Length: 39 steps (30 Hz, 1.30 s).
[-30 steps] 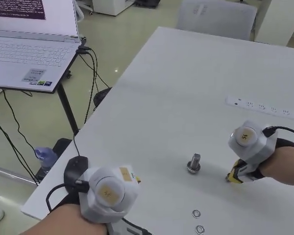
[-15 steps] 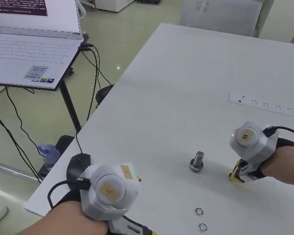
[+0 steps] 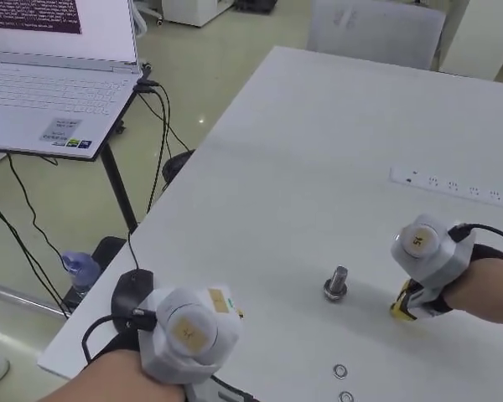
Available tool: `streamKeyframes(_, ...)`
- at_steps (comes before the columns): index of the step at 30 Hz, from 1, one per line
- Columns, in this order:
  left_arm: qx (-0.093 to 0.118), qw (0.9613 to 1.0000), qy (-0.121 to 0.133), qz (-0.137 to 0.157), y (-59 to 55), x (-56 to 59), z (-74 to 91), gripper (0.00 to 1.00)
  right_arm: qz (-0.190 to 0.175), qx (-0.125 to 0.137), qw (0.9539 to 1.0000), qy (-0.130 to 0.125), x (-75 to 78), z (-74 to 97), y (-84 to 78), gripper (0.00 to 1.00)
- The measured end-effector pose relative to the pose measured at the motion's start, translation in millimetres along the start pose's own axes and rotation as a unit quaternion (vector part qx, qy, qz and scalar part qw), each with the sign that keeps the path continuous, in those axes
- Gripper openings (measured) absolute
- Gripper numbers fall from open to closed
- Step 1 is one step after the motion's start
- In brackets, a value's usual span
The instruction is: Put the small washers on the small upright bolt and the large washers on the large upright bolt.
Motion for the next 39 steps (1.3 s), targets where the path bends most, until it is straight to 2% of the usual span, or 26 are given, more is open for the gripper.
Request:
streamKeyframes(6,-0.001,1.0,0.0,-0.002,1.0,0.5,0.7,0.83,-0.002,0.004,1.0,0.002,0.7,6.5,0.8,0.2)
streamKeyframes(16,0.002,0.9999,-0.001,-0.011,7.9,2.9,0.6,0.83,0.0,0.02,0.9998,-0.007,3.7,39.4,-2.3,0.23)
streamKeyframes(24,0.0,0.9999,-0.001,-0.016,11.3,5.3,0.8,0.82,-0.021,0.01,0.9995,-0.022,7.1,60.9,-25.3,0.23)
streamKeyframes(27,0.001,0.9998,-0.001,-0.018,12.9,7.5,1.3,0.82,-0.026,0.009,0.9994,-0.022,1.7,65.3,-33.0,0.23)
streamKeyframes(32,0.001,0.9998,0.0,-0.021,13.9,9.9,1.9,0.82,-0.026,0.006,0.9995,-0.014,-16.8,69.9,-40.5,0.23)
streamKeyframes(39,0.001,0.9998,0.003,-0.02,14.1,11.0,3.7,0.82,-0.021,0.016,0.9997,0.001,-49.2,71.5,-34.2,0.23)
Point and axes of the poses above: the centre of the closed fingertips' face, and the gripper's own axes: z roughly backward along the fingers, x roughly to its right, y roughly out of its top, the point moved 2 cm from there along z, roughly backward along the fingers, and after that the axes turned 5 degrees about -y, right-handed, at the moved point
